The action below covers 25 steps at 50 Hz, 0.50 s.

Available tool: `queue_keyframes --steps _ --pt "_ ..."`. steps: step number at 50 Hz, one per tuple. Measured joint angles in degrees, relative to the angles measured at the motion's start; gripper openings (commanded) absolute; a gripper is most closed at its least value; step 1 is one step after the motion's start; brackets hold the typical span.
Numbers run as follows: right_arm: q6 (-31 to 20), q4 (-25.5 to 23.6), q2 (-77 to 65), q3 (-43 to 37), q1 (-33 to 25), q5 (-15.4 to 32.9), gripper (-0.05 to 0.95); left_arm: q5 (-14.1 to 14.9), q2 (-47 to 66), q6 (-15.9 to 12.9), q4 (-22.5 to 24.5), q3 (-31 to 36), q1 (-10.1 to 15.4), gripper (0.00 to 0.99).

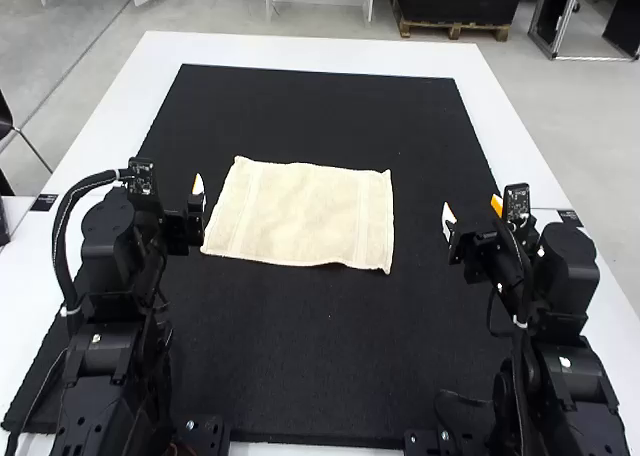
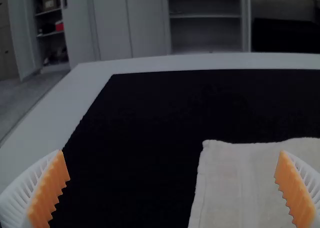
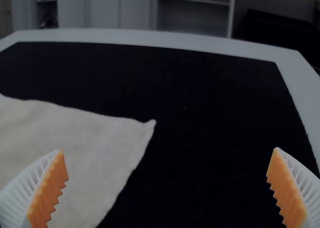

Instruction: Fold the towel.

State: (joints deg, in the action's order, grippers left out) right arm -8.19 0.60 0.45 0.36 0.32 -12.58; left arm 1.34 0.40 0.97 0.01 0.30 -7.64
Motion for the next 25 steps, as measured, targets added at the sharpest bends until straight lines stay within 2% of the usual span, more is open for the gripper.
queue_keyframes --steps 25 --pt "-0.5 -0.1 0.0 0.0 1.8 0.0 0.92 0.0 0.0 0.0 0.0 0.0 0.0 0.969"
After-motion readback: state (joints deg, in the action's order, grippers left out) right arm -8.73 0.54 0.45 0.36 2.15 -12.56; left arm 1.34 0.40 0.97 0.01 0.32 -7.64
